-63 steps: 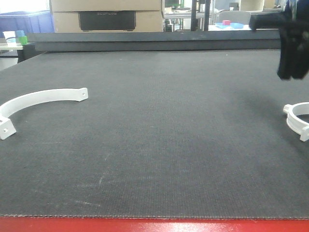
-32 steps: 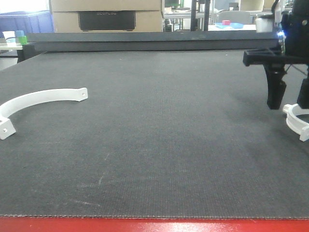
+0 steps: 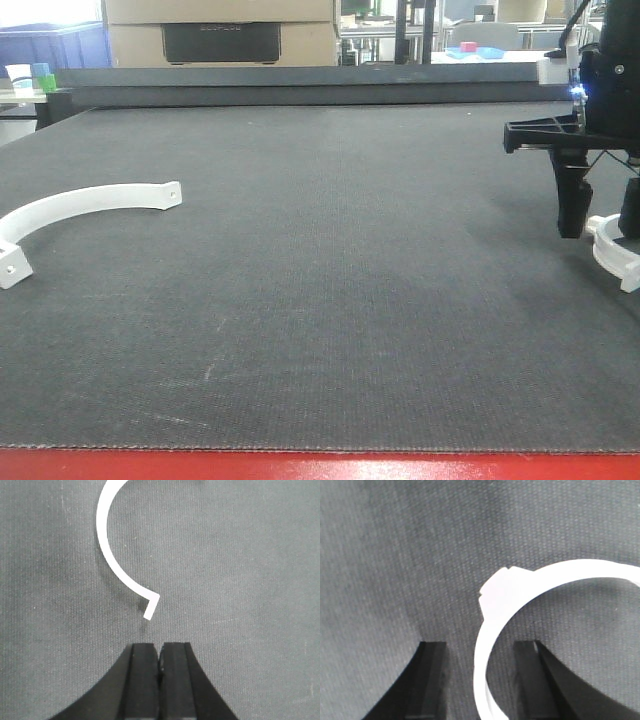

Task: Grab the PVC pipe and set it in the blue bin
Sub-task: 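Lower both grippers over the two white curved pipe pieces, then close the right gripper on its white pipe piece and lift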

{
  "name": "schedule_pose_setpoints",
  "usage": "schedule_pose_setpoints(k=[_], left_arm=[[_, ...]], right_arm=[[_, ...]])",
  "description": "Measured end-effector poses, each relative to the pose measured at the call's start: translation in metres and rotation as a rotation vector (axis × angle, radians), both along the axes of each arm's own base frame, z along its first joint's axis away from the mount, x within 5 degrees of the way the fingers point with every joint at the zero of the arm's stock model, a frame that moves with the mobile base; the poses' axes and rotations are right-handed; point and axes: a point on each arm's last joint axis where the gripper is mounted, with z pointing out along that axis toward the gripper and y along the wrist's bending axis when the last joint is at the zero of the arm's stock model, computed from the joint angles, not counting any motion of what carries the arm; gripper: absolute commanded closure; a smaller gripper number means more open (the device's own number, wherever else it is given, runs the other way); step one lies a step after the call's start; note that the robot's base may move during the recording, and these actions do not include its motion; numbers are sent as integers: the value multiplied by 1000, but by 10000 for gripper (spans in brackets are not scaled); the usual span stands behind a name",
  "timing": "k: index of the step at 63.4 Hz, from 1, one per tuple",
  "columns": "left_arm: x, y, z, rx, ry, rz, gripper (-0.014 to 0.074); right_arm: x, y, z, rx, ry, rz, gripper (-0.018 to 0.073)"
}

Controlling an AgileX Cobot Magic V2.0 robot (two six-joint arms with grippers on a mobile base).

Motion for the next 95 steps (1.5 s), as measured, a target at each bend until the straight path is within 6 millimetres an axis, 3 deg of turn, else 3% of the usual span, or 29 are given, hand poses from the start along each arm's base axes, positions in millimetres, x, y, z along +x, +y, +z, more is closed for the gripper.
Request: schedule_pose_setpoints(k=[19,79,95], left_arm=[[0,0,0,0,0,0,707],[0,-2,0,-25,4,3,707],[0,-2,0,-25,4,3,707]], right_arm=[[1,-15,0,23,-2,-79,367],[2,-14,0,31,-15,-82,367],[6,-9,-11,33,8,-72,367]])
